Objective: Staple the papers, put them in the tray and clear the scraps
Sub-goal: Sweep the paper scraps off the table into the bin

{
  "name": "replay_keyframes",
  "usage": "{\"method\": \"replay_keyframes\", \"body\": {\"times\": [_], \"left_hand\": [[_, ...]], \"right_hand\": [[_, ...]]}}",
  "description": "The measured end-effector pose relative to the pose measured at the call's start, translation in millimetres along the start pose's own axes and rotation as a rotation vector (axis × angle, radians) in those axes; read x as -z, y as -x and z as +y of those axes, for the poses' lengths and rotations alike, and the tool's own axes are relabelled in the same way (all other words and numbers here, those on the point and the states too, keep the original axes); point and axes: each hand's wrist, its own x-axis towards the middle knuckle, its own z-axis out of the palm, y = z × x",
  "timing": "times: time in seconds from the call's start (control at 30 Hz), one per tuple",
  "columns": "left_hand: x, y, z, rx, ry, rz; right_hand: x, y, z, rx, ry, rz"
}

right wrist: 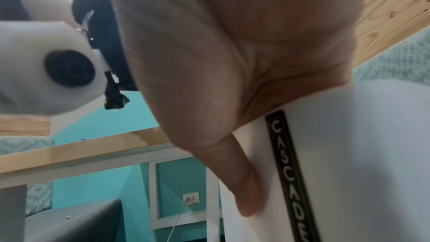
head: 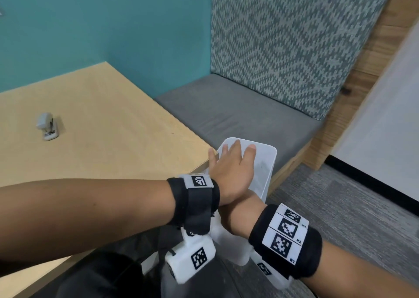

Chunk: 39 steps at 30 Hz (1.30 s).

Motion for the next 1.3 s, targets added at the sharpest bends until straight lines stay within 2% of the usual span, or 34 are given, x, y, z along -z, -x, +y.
{"method": "replay_keyframes", "body": {"times": [0.1, 0.17, 0.23, 0.3, 0.4, 0.47, 0.57, 0.7, 0.93, 1.07, 1.2, 1.3], "left_hand": [[2, 9, -4, -0.023, 0.229, -0.106], [7, 15, -5, -0.056, 0.283, -0.124], [23, 9, -7, -0.078, 0.206, -0.081], [51, -7, -13, -0.05, 0.072, 0.027], [93, -40, -44, 0.13, -0.202, 0.2], [106, -52, -69, 0.302, -0.376, 0.166], [98, -56, -86, 0.366, -0.445, 0.116], [68, -34, -63, 0.278, -0.413, 0.048], [32, 9, -25, -0.021, -0.451, -0.135], [27, 22, -12, -0.122, -0.338, -0.268], [43, 7, -24, -0.1, -0.466, -0.202], [60, -7, -44, 0.025, -0.467, -0.079]], "right_hand": [[-7, 0, 2, -0.029, 0.211, -0.054], [-9, -2, 3, -0.045, 0.235, -0.067], [-5, -3, 5, -0.05, 0.039, -0.02], [1, 1, 8, -0.048, -0.102, 0.06], [5, 6, 7, -0.041, -0.123, 0.113], [6, 4, 4, -0.034, -0.113, 0.132], [7, 1, 3, -0.03, -0.124, 0.123], [7, 2, 2, -0.033, -0.127, 0.113], [6, 4, 1, -0.03, -0.099, 0.097], [2, 7, 6, -0.018, -0.054, 0.09], [-2, 1, 8, -0.035, -0.091, 0.12], [1, 3, 9, -0.068, -0.107, 0.133]]}}
